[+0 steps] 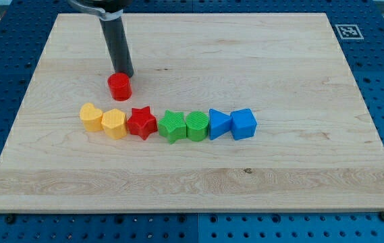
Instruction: Move the red star a bit down
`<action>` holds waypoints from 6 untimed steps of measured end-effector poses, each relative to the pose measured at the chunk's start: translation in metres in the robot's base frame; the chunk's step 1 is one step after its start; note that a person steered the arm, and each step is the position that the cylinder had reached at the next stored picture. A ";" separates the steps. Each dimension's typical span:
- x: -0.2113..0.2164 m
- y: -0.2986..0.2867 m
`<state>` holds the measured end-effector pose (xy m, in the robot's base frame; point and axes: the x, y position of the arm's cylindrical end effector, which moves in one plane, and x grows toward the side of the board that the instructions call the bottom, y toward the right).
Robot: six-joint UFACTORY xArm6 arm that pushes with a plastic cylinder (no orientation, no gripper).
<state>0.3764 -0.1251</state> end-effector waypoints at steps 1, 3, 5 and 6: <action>0.001 0.016; 0.045 0.045; 0.097 0.039; 0.116 0.039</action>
